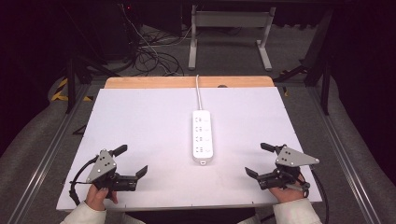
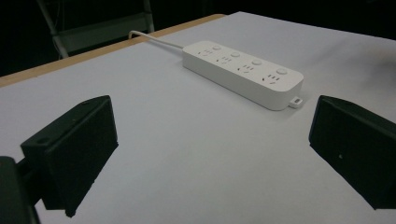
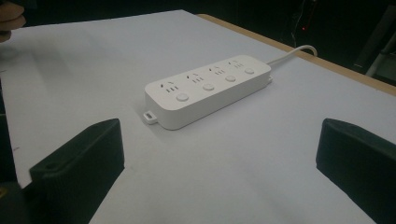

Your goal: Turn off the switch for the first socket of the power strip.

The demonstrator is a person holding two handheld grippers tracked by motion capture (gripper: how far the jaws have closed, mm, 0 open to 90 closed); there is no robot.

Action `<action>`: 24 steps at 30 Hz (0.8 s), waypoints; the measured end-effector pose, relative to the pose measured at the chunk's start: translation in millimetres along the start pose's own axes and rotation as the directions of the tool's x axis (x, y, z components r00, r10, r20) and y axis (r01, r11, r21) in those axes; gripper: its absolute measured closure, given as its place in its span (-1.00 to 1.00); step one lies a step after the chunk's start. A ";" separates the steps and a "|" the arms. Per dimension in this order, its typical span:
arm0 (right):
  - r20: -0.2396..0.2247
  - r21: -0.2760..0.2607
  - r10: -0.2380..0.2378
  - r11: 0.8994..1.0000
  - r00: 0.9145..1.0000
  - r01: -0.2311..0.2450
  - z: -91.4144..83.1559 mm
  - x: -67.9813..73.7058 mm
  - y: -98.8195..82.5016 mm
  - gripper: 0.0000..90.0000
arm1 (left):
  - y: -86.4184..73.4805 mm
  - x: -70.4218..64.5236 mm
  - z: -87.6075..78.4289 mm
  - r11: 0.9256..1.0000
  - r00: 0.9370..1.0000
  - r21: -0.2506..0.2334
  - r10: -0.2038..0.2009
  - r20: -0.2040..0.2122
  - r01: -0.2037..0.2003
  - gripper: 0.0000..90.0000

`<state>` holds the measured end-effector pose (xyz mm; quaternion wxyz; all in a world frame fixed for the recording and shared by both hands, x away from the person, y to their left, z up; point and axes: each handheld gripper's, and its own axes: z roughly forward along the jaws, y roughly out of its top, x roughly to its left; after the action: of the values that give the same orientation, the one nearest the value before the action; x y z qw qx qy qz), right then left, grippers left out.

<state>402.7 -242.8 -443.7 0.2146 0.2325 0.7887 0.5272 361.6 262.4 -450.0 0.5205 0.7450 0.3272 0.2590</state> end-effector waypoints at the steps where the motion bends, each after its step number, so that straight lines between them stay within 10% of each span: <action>1: 0.000 0.003 0.000 1.000 1.000 0.000 -0.5 0.6 0.3 -0.95 | 0.2 -0.1 -0.4 1.000 1.000 0.000 -0.004 0.001 0.004 -0.96; 24: -0.019 0.036 -0.016 0.999 1.000 0.017 -0.8 5.7 5.4 -0.83 | 4.9 -3.7 -5.3 0.999 0.999 0.024 0.042 -0.011 -0.042 -0.97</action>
<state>398.5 -238.2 -438.9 0.2073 0.2246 0.8019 0.5133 356.3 261.5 -443.8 0.5043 0.7561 0.3176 0.2703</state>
